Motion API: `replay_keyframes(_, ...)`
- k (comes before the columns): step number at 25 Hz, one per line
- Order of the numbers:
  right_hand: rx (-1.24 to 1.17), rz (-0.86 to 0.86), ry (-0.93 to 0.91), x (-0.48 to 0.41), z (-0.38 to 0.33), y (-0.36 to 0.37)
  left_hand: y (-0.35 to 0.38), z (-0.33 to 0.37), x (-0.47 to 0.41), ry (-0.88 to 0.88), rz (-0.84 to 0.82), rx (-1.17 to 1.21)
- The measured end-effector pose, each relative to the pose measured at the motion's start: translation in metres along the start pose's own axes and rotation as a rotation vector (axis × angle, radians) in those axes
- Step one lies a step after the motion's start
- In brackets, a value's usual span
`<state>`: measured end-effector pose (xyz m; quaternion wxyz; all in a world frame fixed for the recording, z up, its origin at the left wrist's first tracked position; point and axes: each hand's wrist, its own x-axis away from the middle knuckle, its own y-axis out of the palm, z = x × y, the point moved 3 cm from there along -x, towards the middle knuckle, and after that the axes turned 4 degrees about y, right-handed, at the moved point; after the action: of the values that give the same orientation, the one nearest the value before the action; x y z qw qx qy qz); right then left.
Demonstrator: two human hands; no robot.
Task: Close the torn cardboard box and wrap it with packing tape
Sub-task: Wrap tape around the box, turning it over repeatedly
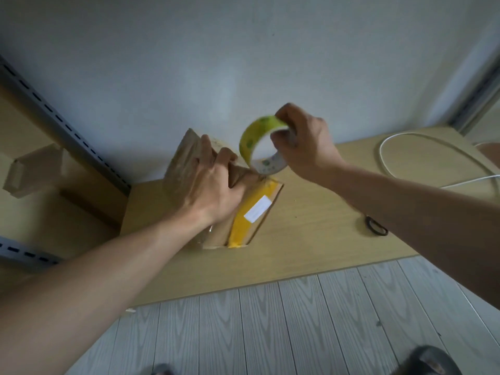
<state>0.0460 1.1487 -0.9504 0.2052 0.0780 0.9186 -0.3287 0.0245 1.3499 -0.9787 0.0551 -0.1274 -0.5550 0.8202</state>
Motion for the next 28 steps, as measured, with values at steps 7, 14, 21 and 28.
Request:
replay_keyframes(7, 0.061, -0.466, -0.145, 0.037, -0.026, 0.022, 0.055, -0.017, 0.061, 0.309, -0.004, 0.008)
replay_keyframes(14, 0.042, -0.534, -0.154, 0.054, -0.019, 0.025, 0.043, -0.029, 0.068, 0.082, -0.216, -0.057)
replay_keyframes(21, 0.016, -0.537, -0.066, 0.056, -0.016, 0.027, 0.026, -0.029, 0.043, 0.439, -0.359, -0.201)
replay_keyframes(28, -0.002, -0.541, -0.078, 0.052, -0.012, 0.024, 0.019, -0.008, 0.016, 0.520, -0.524, -0.098)
